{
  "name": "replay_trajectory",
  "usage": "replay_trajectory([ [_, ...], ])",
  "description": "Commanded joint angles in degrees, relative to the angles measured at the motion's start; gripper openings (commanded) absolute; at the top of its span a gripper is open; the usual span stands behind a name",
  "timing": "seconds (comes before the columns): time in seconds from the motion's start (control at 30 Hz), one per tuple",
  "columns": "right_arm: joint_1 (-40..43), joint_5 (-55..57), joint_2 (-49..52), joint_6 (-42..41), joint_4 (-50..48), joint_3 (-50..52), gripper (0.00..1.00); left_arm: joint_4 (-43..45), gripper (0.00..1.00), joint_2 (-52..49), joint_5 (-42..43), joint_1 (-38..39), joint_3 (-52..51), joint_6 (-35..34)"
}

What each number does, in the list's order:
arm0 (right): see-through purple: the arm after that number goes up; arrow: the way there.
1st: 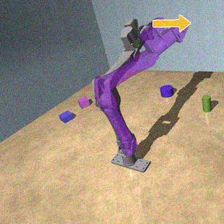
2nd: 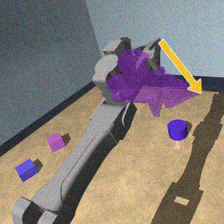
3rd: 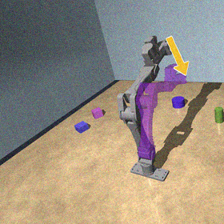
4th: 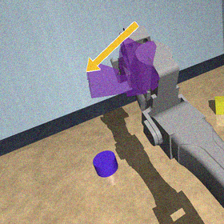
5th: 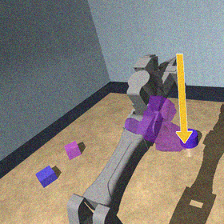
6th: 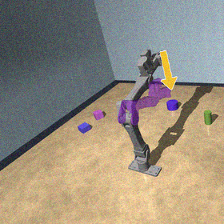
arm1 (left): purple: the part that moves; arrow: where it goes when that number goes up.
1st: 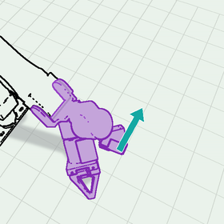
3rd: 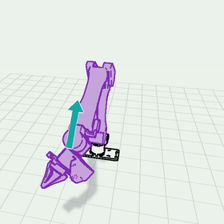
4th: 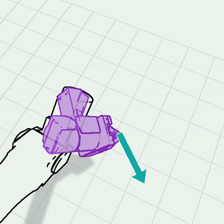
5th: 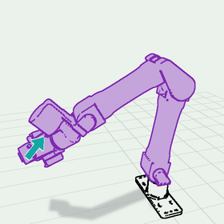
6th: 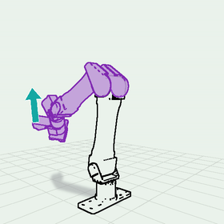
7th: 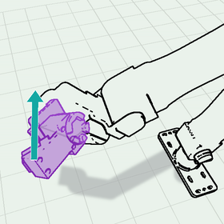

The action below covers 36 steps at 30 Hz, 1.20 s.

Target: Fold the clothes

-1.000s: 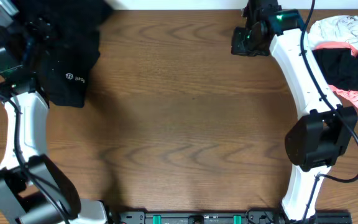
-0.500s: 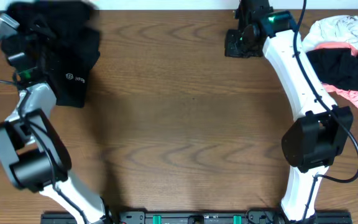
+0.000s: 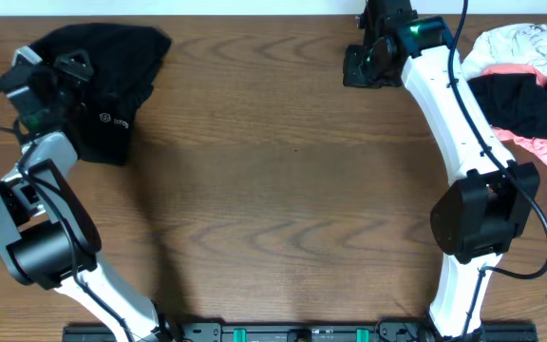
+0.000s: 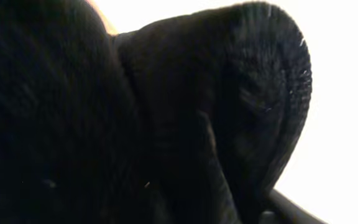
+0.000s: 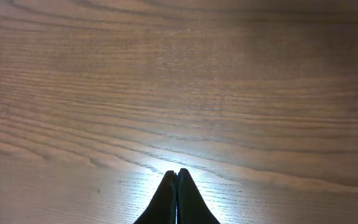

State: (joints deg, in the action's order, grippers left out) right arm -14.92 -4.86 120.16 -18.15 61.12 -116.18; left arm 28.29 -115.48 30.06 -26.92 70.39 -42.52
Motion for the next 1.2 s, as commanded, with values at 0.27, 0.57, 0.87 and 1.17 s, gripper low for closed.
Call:
replay_trajectory([
  [0.27, -0.55, 0.28, -0.17, 0.79, 0.24, -0.39, 0.01, -30.16, 0.98, 14.19, -1.11, -4.94, 1.46, 3.69],
  [0.57, -0.79, 0.13, -0.17, 0.83, 1.92, -0.39, 0.01, -47.5, 0.98, 31.12, -9.77, -4.76, 1.46, 17.18],
  [0.87, -0.85, 0.61, -7.8, 2.82, 9.97, -0.39, 0.01, -62.75, 0.06, 44.72, -8.11, -0.48, 1.44, 29.4],
  [1.17, -3.37, 10.05, -25.64, 3.41, 17.03, 6.56, 0.01, -74.55, 0.06, 66.12, -8.07, 10.08, -4.11, 36.74],
])
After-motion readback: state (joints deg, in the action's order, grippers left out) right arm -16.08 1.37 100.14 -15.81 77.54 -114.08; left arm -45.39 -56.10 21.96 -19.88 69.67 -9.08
